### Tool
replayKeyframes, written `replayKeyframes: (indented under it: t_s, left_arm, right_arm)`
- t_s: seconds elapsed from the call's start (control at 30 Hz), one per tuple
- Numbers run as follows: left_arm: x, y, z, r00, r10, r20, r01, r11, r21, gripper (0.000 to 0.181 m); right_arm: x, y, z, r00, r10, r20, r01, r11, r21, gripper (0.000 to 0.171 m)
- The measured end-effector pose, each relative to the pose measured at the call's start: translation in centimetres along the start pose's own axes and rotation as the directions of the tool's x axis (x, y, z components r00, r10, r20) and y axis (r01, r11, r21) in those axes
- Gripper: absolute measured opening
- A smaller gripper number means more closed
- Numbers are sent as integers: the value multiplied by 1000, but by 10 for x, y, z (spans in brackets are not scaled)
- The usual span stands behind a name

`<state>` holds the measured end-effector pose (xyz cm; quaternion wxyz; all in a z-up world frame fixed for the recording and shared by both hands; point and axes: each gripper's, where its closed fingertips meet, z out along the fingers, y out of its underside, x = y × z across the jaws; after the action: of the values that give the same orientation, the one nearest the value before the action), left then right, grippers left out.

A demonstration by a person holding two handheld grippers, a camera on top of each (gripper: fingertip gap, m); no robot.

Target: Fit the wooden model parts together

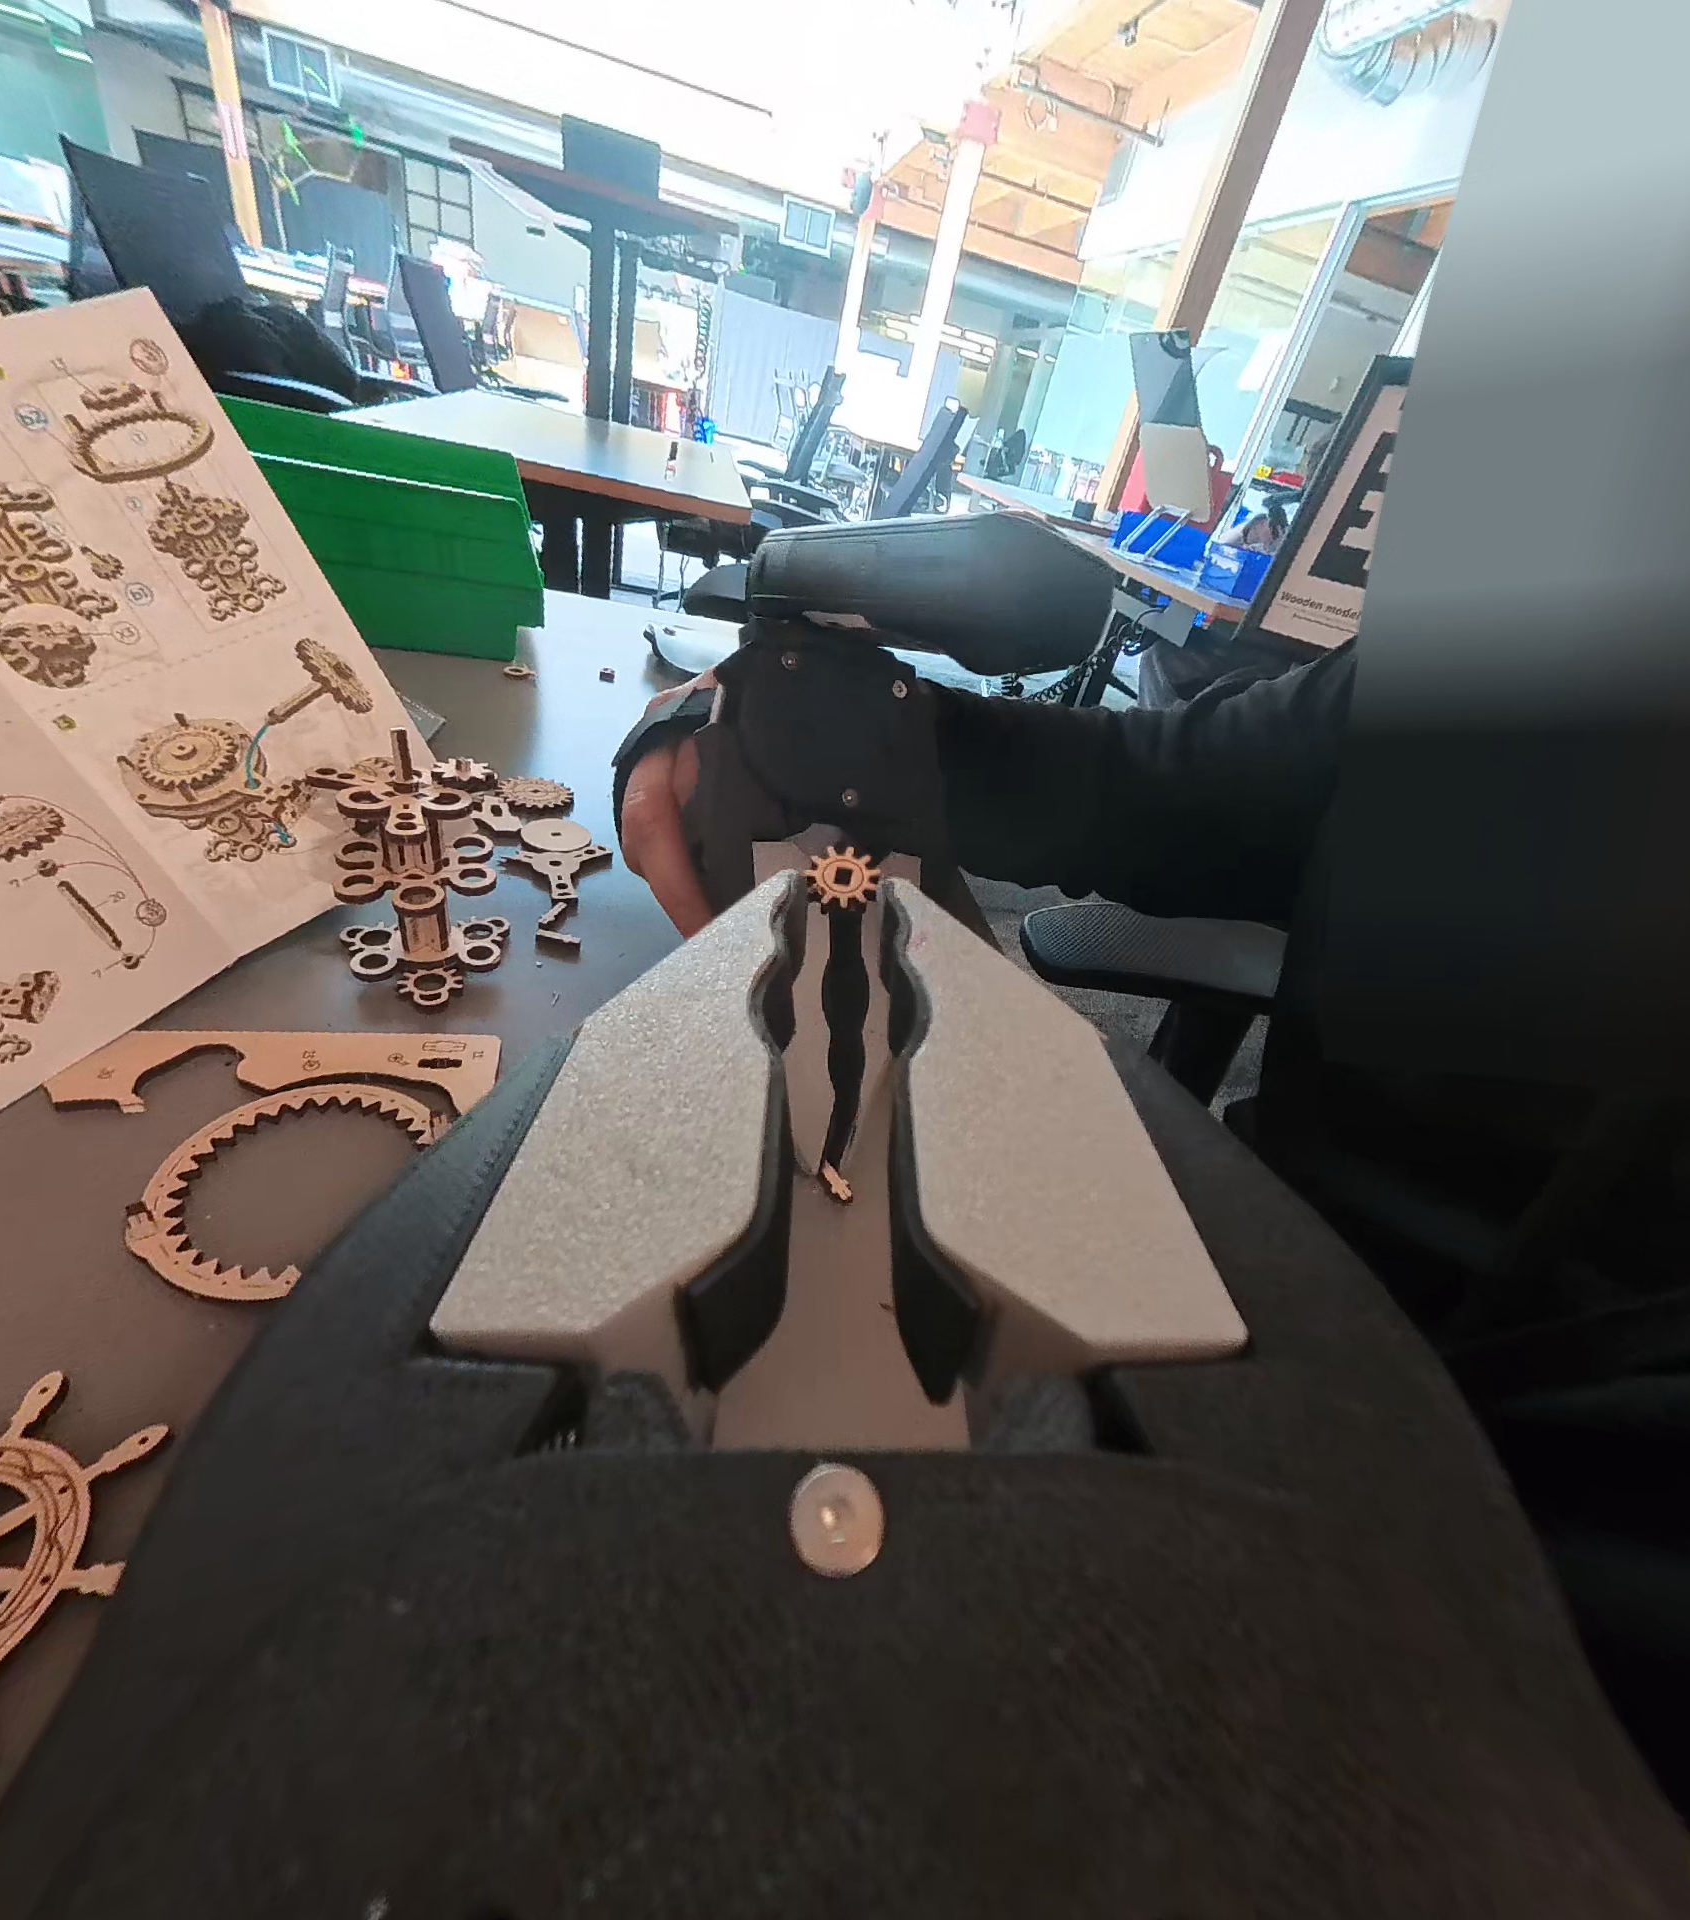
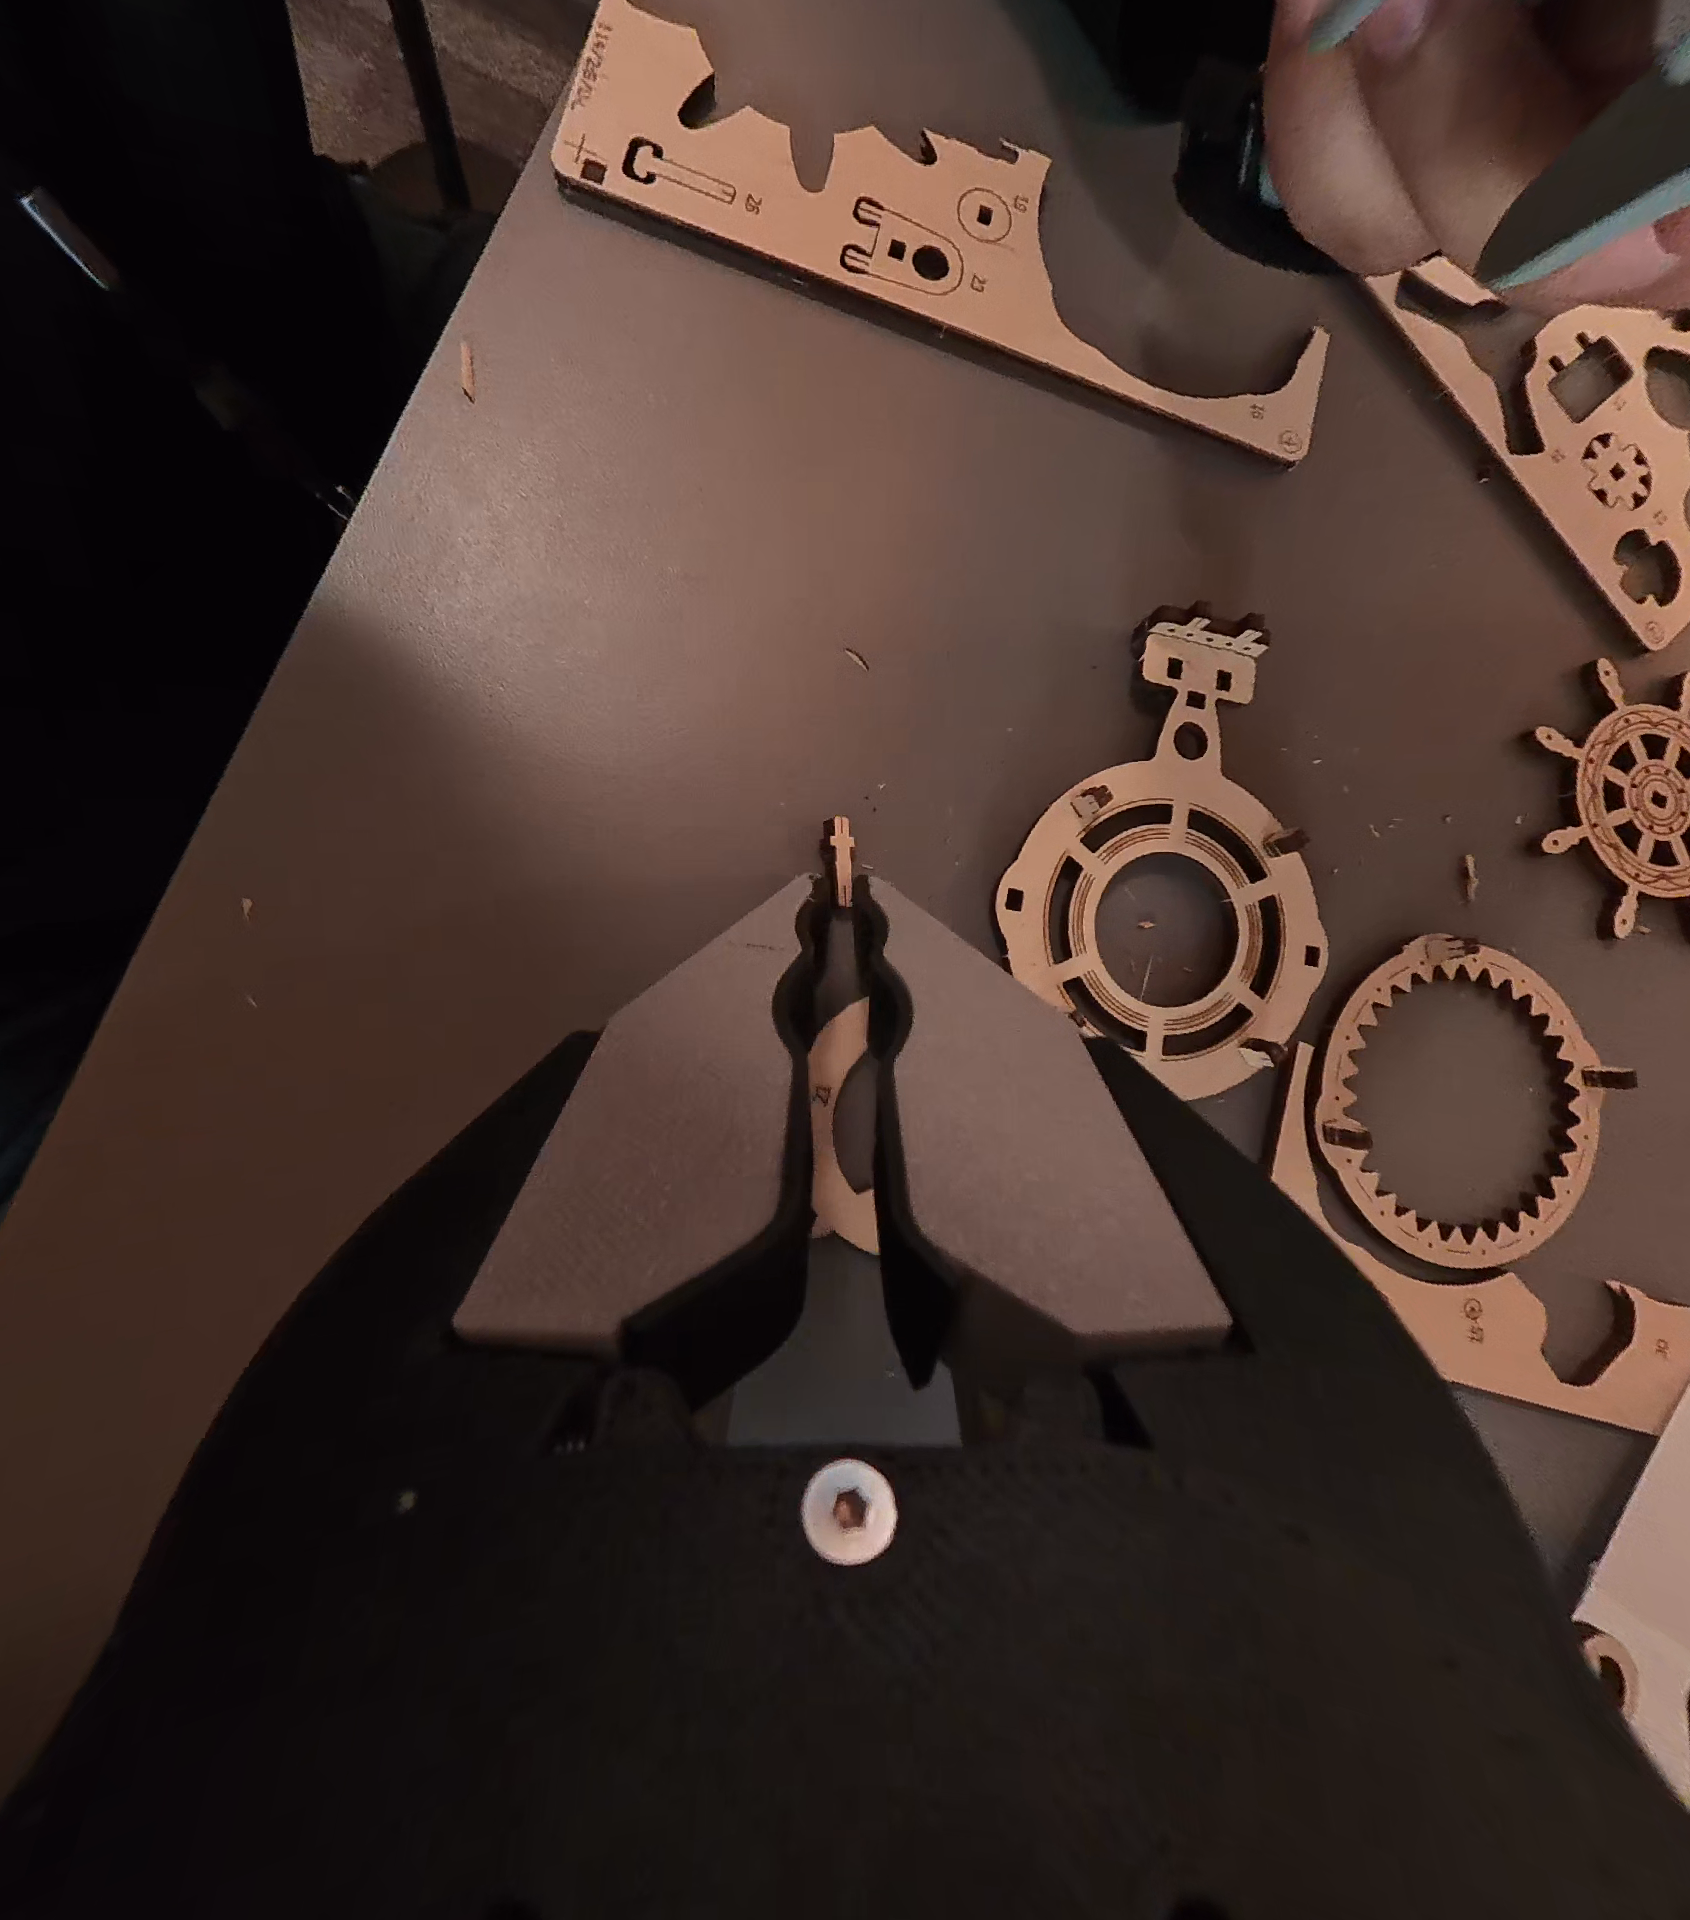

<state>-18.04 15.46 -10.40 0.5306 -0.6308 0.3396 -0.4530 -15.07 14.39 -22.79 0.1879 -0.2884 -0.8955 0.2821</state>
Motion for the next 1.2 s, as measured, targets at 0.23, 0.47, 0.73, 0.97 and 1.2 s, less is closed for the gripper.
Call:
replayKeyframes:
  t_s: [0.23, 0.47, 0.73, 0.97, 1.2]
  left_arm:
    - [-1, 1, -1, 1000, 22, 10, -22, 1000, -7, 10]
    - [2, 3, 2, 1000, 28, 10, -28, 999, -16, 10]
    - [2, 7, 3, 1000, 27, 13, -27, 999, -24, 10]
    - [3, 9, 4, 1000, 26, 9, -26, 999, -25, 10]
    - [4, 8, 5, 1000, 26, 1, -26, 999, -21, 10]
  right_arm:
    - [-1, -2, 1, 1000, 22, 2, -22, 1000, 18, 0]
    - [-2, -2, 1, 999, 41, -10, -41, 998, 38, 1]
    - [-1, -2, 1, 999, 46, -19, -45, 998, 33, 4]
    - [-2, -3, 2, 999, 50, 2, -50, 998, 40, 6]
    - [-1, -2, 2, 999, 50, -3, -50, 998, 38, 0]
